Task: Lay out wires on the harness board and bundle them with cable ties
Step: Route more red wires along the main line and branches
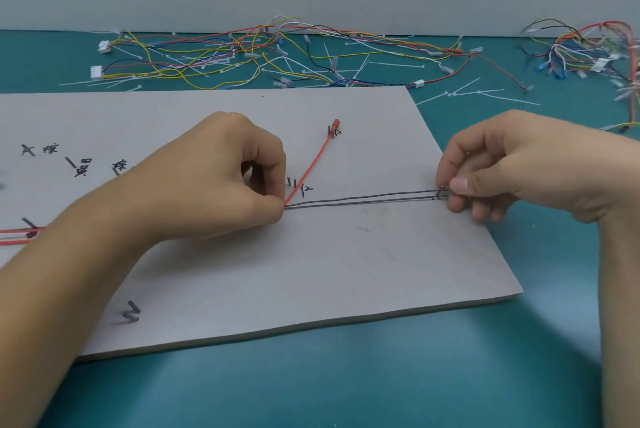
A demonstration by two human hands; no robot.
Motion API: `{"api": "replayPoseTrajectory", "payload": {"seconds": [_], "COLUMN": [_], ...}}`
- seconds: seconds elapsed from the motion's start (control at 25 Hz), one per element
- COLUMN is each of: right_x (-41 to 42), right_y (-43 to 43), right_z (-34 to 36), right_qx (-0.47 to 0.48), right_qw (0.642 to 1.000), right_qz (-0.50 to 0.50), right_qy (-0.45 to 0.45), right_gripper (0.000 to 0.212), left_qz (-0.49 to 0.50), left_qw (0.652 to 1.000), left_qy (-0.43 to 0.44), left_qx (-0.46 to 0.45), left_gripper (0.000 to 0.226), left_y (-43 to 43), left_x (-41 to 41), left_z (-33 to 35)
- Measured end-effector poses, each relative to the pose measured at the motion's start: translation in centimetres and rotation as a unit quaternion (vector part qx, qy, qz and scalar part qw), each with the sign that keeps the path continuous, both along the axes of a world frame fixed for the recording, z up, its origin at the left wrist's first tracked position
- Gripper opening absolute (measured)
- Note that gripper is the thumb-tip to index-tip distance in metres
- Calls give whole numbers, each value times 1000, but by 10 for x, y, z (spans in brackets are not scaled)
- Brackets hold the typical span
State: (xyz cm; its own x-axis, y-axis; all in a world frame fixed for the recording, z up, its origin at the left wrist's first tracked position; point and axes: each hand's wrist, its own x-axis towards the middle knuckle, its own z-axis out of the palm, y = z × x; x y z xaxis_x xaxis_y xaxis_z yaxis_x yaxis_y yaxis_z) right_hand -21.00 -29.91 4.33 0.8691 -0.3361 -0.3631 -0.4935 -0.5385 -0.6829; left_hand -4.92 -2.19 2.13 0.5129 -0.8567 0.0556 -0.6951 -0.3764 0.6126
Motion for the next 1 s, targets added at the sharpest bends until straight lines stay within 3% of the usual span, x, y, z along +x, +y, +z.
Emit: {"api": "replayPoseTrajectory", "payload": {"seconds": [0.32,0.64,0.72,0.84,0.92,1.0], "right_x": [2,6,10,25,39,50], "right_y": [-1,2,5,27,57,90], "right_z": [-5,-4,-6,-10,-15,-24], "right_qx": [-69,-79,-117,-163,-180,-204], "right_qw": [997,997,992,970,962,955], "right_qz": [-4,2,-33,-98,-56,50], "right_qy": [43,-3,-33,-151,-198,-211], "right_gripper": [17,14,19,19,16,10], "left_qz": [1,20,36,59,69,87], "left_qw": [1000,999,999,996,996,994], "left_qy": [3,-8,-24,-46,-46,-42], "left_qx": [2,28,32,38,45,53], "left_gripper": [7,4,10,10,12,14], "left_y": [0,6,8,9,8,7], "left_x": [-1,-3,-4,-6,-9,-12], "left_z": [0,2,3,5,7,9]}}
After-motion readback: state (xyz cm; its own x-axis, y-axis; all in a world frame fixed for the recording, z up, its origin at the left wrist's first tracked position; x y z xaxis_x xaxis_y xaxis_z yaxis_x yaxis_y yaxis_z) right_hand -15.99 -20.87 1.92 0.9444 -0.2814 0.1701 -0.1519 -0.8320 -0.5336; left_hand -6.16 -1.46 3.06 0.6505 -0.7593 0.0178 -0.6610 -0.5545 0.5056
